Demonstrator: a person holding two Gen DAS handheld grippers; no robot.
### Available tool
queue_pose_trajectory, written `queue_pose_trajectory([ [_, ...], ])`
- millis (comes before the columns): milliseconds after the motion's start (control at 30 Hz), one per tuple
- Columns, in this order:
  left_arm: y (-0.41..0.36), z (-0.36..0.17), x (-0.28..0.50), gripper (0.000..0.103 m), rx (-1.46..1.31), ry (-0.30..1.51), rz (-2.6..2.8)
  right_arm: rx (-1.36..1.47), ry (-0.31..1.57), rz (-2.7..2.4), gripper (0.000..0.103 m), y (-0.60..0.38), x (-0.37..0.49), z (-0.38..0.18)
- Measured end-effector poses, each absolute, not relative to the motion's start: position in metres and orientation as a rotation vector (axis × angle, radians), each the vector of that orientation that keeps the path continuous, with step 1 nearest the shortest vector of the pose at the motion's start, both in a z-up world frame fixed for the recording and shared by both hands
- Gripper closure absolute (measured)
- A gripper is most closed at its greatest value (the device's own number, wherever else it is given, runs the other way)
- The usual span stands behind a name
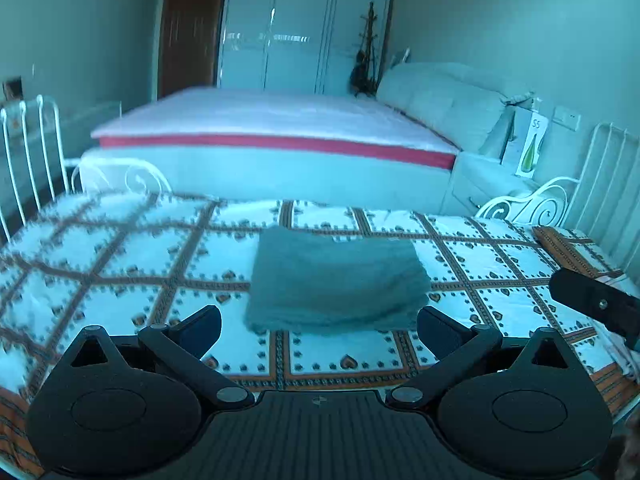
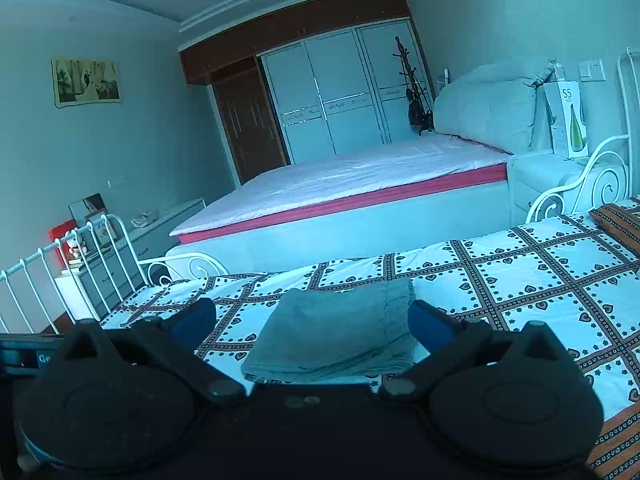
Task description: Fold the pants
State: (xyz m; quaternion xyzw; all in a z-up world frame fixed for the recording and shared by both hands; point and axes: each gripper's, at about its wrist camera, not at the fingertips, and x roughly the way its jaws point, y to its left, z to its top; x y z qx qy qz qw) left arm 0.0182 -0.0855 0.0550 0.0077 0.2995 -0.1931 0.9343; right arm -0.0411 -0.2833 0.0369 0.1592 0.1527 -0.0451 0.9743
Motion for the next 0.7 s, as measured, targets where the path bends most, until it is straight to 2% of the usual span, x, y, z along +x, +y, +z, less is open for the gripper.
queue_pose_trajectory([
  [433, -0.088, 0.049, 0.033, 0.0, -0.003, 0.649, -0.487, 0.315, 0.292, -0.098, 0.006, -0.281, -0.04, 0.038],
  [700, -0.083, 0.053, 0.028, 0.007, 0.024, 0.543, -0.333, 0.32, 0.3, -0.111, 0.006, -0.283, -0.041, 0.036],
])
